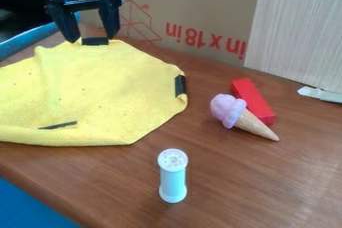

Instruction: Placed the red thing on the cloth

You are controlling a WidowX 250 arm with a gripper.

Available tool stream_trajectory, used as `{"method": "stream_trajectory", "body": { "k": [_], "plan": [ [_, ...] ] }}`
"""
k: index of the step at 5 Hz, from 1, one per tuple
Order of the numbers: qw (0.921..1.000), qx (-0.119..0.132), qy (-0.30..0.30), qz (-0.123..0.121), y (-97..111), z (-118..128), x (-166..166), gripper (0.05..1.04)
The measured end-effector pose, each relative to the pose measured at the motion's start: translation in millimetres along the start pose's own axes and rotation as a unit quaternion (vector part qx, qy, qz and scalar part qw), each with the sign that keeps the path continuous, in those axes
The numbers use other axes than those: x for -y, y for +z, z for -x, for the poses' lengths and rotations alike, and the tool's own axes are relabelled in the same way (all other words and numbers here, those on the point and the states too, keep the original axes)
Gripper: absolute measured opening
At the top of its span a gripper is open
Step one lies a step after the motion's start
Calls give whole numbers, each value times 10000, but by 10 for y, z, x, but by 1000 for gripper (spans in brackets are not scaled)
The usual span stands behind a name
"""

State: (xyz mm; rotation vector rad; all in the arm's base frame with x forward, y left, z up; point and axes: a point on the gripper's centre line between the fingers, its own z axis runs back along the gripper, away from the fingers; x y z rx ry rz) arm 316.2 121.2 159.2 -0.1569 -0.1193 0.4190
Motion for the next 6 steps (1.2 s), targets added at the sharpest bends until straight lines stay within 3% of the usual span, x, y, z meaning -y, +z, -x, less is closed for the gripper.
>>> {"method": "stream_trajectory", "body": {
  "k": [1, 3, 4, 5, 6],
  "plan": [
    [9998, -166, 50, 17, -129, 15, -14, 1001],
    [9985, -348, -376, 182, -333, 289, 335, 1001],
    [9992, -161, -166, 326, -494, 301, 522, 1001],
    [9937, 172, 878, 669, -563, 200, 793, 1001],
    [9850, 458, 1524, 664, -634, 163, 1069, 1000]
  ]
}}
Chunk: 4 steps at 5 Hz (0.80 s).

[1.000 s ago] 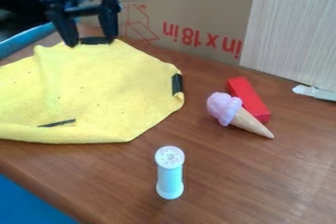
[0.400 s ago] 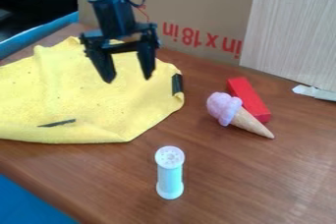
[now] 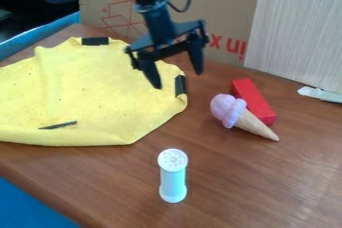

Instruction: Placed the red thing on the cloth

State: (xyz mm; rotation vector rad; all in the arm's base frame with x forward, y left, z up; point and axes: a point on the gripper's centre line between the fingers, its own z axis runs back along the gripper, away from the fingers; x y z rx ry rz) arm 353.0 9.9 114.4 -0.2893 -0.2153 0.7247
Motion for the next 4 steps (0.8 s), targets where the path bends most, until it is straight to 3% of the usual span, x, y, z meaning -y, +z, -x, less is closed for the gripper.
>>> {"method": "stream_trajectory", "body": {
  "k": [2, 4],
  "plan": [
    [9984, -130, 539, -53, -227, 20, 418, 1001],
    [9992, -303, 136, -236, -504, -41, 698, 1001]
  ]
}}
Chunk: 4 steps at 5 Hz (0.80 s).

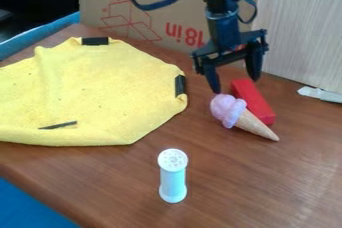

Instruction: Placed the red thing on the cloth

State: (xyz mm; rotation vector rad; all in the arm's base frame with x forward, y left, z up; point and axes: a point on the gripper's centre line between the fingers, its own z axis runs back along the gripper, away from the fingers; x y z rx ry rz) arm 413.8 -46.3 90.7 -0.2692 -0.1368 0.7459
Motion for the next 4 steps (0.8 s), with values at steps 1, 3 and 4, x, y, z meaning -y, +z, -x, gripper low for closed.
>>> {"method": "stream_trajectory", "body": {
  "k": [1, 3, 4],
  "plan": [
    [9996, 69, -275, -1, -46, 30, 117, 1001],
    [9988, 147, -461, 79, -132, 112, 228, 1000],
    [9989, 121, -456, -58, -271, 109, 159, 975]
  ]
}}
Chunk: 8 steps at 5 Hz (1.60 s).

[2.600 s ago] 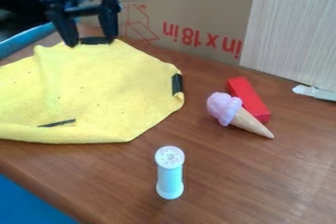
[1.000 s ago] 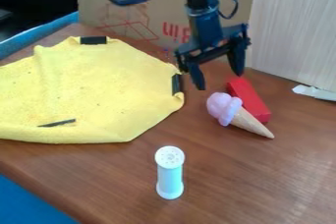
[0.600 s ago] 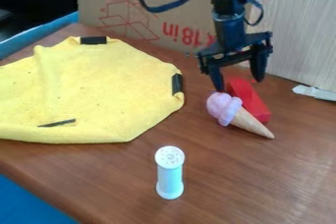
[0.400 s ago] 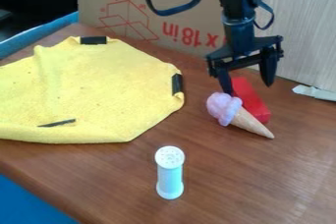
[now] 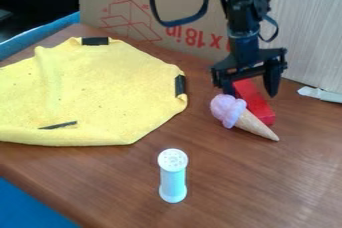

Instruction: Placed the red thing on the cloth

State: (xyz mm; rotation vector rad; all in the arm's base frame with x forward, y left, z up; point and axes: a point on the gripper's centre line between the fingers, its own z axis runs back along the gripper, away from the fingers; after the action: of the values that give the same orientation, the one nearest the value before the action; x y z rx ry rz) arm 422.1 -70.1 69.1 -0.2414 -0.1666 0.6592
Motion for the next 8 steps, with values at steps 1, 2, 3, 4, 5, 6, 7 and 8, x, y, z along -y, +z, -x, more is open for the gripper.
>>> {"method": "stream_trajectory", "body": {
  "k": [1, 2, 3, 4, 5, 6, 7, 8],
  "plan": [
    [9999, 51, 154, 60, -48, -37, -64, 701],
    [9996, 115, 238, 28, -57, -65, -102, 547],
    [9996, 44, 263, 91, -20, -68, -140, 546],
    [9973, 125, 528, 492, 222, -191, -160, 546],
    [9922, 247, 760, 959, 595, -323, -178, 546],
    [9823, 588, 982, 1484, 1038, -529, -288, 546],
    [9852, 180, 915, 1440, 1140, -554, -601, 546],
    [9918, 110, 384, 1215, 1139, -573, -815, 546]
  ]
}}
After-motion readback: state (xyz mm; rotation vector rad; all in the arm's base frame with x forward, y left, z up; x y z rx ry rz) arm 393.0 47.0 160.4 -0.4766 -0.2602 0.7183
